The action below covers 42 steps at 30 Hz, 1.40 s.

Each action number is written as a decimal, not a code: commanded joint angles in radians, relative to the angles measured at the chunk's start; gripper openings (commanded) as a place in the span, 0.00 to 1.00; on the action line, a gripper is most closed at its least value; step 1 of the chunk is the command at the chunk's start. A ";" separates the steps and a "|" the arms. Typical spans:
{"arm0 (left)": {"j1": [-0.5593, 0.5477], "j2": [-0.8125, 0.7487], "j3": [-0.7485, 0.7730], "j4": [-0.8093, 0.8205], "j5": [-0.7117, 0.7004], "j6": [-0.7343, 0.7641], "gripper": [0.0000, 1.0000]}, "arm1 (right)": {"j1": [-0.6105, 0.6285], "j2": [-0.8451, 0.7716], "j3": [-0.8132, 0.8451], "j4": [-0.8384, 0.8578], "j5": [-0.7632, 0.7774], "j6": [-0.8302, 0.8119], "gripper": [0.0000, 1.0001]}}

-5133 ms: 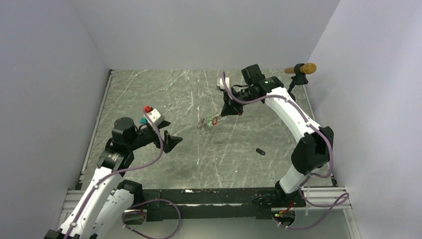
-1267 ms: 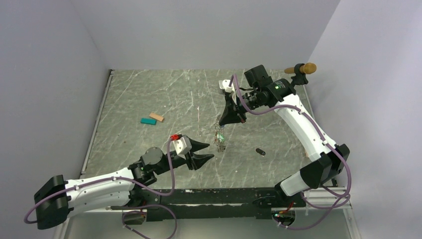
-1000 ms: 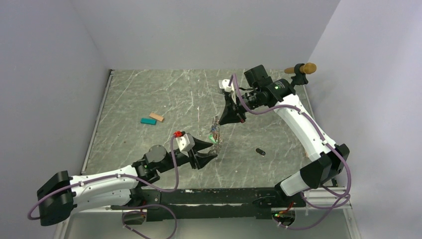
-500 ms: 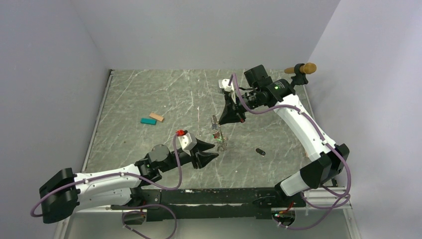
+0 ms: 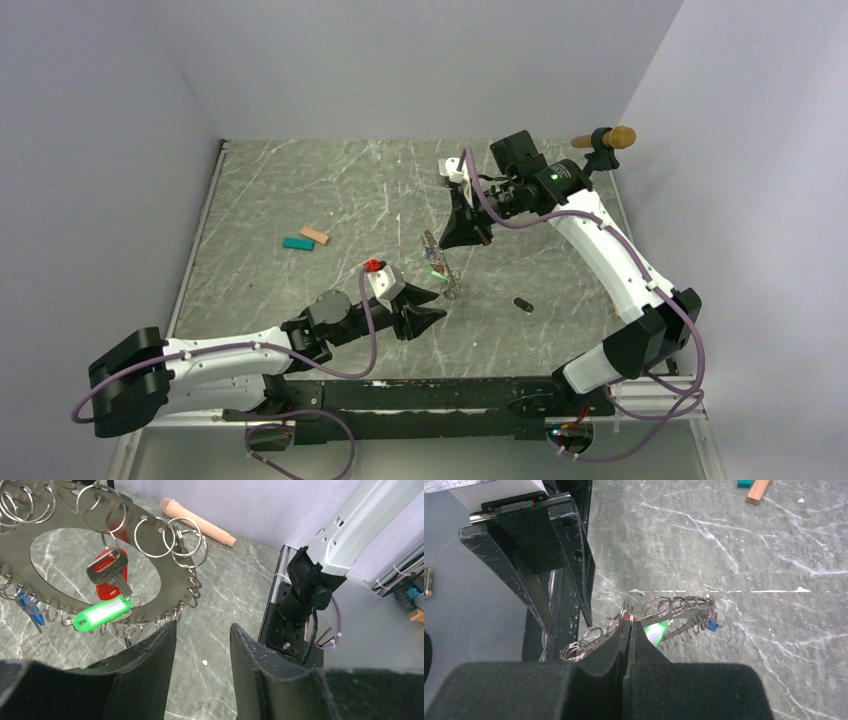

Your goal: Put the keys on the keyring

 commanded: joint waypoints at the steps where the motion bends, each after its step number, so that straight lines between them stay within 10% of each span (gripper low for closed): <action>1: -0.023 0.014 0.053 0.035 -0.048 -0.009 0.48 | -0.006 -0.043 0.001 0.043 -0.026 0.016 0.00; 31: -0.077 0.112 0.065 0.047 -0.194 0.009 0.42 | -0.018 -0.049 -0.022 0.077 -0.026 0.051 0.00; 38: -0.077 0.107 0.070 0.017 -0.225 0.018 0.01 | -0.019 -0.052 -0.028 0.078 -0.029 0.048 0.00; 42: -0.077 0.089 0.067 -0.001 -0.241 0.005 0.01 | -0.019 -0.053 -0.032 0.080 -0.027 0.049 0.00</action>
